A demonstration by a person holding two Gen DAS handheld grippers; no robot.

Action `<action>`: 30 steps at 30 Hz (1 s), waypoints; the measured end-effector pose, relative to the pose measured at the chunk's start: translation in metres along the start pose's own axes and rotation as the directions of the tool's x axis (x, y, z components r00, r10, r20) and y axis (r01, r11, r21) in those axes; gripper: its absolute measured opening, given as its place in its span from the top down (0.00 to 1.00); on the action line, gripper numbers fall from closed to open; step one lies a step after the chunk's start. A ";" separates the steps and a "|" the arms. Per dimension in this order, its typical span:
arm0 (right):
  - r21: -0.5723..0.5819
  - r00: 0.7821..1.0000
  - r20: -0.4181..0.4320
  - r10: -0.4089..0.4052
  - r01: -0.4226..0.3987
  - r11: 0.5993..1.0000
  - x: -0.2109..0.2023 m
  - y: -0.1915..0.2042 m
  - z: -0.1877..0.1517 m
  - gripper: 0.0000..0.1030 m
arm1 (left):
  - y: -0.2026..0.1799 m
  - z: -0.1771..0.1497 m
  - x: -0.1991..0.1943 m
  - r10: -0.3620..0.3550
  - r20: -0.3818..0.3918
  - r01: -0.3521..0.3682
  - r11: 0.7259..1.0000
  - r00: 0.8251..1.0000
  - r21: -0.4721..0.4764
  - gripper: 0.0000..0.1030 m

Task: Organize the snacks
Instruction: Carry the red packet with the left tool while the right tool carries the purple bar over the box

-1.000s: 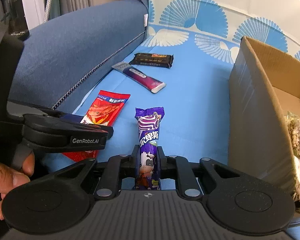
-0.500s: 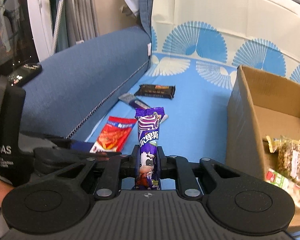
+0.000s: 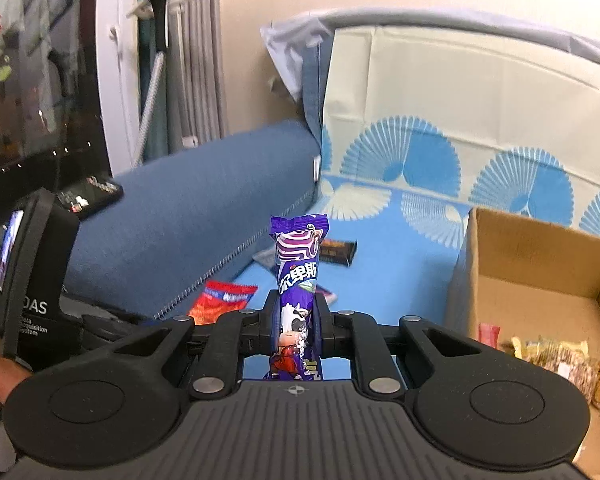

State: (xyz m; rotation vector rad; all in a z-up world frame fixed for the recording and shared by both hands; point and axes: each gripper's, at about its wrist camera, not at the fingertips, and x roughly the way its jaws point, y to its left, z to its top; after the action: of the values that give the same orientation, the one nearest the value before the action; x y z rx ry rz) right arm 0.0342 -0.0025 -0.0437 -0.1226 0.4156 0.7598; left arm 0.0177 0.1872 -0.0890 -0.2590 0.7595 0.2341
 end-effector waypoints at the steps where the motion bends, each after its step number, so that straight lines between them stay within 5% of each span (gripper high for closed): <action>1: 0.003 1.000 0.012 0.003 -0.003 1.000 -0.003 -0.002 0.002 0.84 | -0.004 0.002 -0.004 0.000 0.006 0.000 1.000 1.000 0.000 0.51; 9: 0.082 0.994 0.104 -0.011 0.002 0.997 -0.032 -0.031 0.017 0.84 | -0.048 0.029 -0.027 -0.021 0.061 0.018 0.999 0.998 0.049 0.51; 17: 0.224 0.986 0.114 -0.120 0.093 0.970 -0.043 -0.074 0.025 0.84 | -0.105 0.055 -0.033 -0.064 0.091 0.054 0.993 0.994 0.101 0.51; 30: 0.497 0.918 -0.023 -0.395 0.354 0.792 -0.057 -0.160 0.006 0.84 | -0.205 0.081 -0.022 -0.185 0.092 0.164 0.966 0.978 0.202 0.51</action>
State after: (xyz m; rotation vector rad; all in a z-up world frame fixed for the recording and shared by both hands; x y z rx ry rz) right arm 0.1092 -0.1530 -0.0210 0.3039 0.4778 0.2436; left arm 0.1163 0.0168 0.0130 -0.1261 0.6401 0.0061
